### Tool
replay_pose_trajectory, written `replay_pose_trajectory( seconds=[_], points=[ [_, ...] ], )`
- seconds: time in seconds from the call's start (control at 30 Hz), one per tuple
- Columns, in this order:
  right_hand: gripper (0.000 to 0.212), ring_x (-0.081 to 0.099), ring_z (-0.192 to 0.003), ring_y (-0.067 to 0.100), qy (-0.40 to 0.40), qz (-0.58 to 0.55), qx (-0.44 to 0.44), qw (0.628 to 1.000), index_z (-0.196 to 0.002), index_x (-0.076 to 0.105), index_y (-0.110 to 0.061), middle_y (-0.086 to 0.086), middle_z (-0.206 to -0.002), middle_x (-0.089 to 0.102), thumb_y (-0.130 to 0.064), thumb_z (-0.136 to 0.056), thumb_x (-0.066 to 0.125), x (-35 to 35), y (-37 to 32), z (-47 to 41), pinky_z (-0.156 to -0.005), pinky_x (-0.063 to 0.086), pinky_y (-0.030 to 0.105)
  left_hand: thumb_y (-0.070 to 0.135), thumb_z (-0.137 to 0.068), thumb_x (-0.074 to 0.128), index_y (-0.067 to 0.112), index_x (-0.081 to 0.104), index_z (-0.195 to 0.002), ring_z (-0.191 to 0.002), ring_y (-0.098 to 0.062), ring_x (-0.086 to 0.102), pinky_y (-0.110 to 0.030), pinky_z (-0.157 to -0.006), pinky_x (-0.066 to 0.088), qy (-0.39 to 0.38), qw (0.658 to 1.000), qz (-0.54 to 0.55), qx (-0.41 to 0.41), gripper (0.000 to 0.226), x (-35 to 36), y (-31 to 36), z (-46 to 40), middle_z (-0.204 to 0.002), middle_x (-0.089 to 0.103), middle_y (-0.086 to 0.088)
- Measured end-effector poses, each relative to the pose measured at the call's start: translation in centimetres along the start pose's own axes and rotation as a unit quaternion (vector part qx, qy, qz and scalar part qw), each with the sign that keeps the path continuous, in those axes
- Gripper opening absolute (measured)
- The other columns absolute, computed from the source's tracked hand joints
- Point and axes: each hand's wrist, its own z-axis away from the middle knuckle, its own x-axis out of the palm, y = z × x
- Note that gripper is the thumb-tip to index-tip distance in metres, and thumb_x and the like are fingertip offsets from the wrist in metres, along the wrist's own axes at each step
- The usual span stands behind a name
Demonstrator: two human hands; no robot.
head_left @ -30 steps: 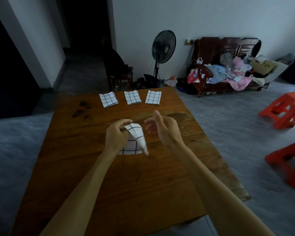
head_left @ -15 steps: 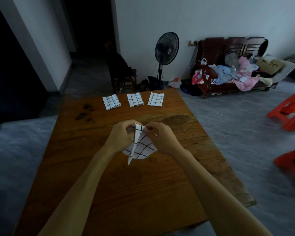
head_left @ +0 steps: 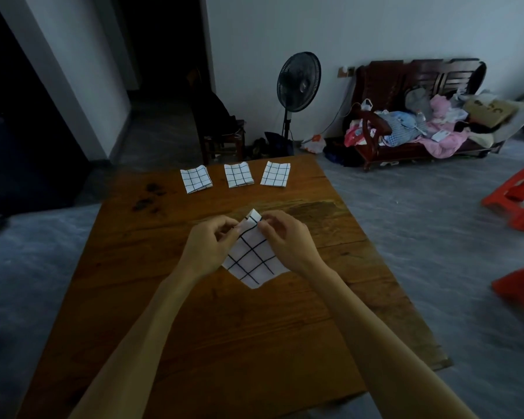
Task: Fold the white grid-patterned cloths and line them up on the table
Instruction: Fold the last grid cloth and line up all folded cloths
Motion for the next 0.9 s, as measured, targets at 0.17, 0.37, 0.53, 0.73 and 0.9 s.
replay_pose_trajectory(
  seconds=[0.17,0.37,0.53,0.73,0.9],
  points=[
    [0.011,0.059,-0.081,-0.003,0.016,-0.060,-0.011,0.998,-0.100,0.066,-0.021,-0.015,-0.087,0.064,-0.025,-0.097,0.056,-0.4,-0.4,-0.5,-0.066,0.044,0.009,0.027,-0.091,0.060,0.025,0.064,-0.098,-0.083,0.000,0.057,-0.014,-0.066,0.043,0.011,1.000,-0.007,0.020,0.009,0.2,1.4,0.1,-0.092,0.063,0.010],
    [0.012,0.058,-0.076,-0.007,0.058,-0.137,0.025,0.989,-0.097,0.066,-0.022,-0.012,-0.086,0.066,-0.021,-0.098,0.054,-1.6,0.2,-0.9,-0.065,0.047,0.009,0.026,-0.088,0.064,0.022,0.065,-0.093,-0.083,-0.002,0.058,-0.017,-0.067,0.043,0.057,0.998,0.018,-0.014,0.007,0.1,0.7,0.7,-0.088,0.063,0.011],
    [0.014,0.063,-0.083,-0.004,0.042,-0.163,0.031,0.985,-0.105,0.066,-0.020,-0.010,-0.093,0.068,-0.022,-0.098,0.055,-1.9,0.6,-0.8,-0.070,0.052,0.013,0.020,-0.086,0.067,0.017,0.069,-0.096,-0.087,-0.002,0.062,-0.017,-0.073,0.049,0.106,0.993,0.054,-0.012,0.010,0.3,1.1,0.9,-0.090,0.066,0.010],
    [0.015,0.067,-0.089,0.003,0.032,-0.189,0.030,0.981,-0.106,0.069,-0.016,-0.005,-0.096,0.072,-0.020,-0.096,0.059,-2.0,0.9,-0.7,-0.073,0.054,0.016,0.015,-0.085,0.068,0.019,0.068,-0.096,-0.081,0.010,0.061,-0.006,-0.070,0.048,0.123,0.990,0.074,-0.015,0.012,0.0,1.3,0.9,-0.086,0.063,0.018],
    [0.019,0.068,-0.092,0.007,0.039,-0.186,0.041,0.981,-0.107,0.071,-0.016,-0.005,-0.097,0.073,-0.025,-0.094,0.061,-1.7,0.7,-0.9,-0.077,0.056,0.022,0.016,-0.086,0.067,0.022,0.066,-0.099,-0.083,0.011,0.061,-0.006,-0.071,0.048,0.121,0.988,0.095,-0.026,0.014,-0.5,1.2,1.1,-0.090,0.065,0.015]
  ],
)
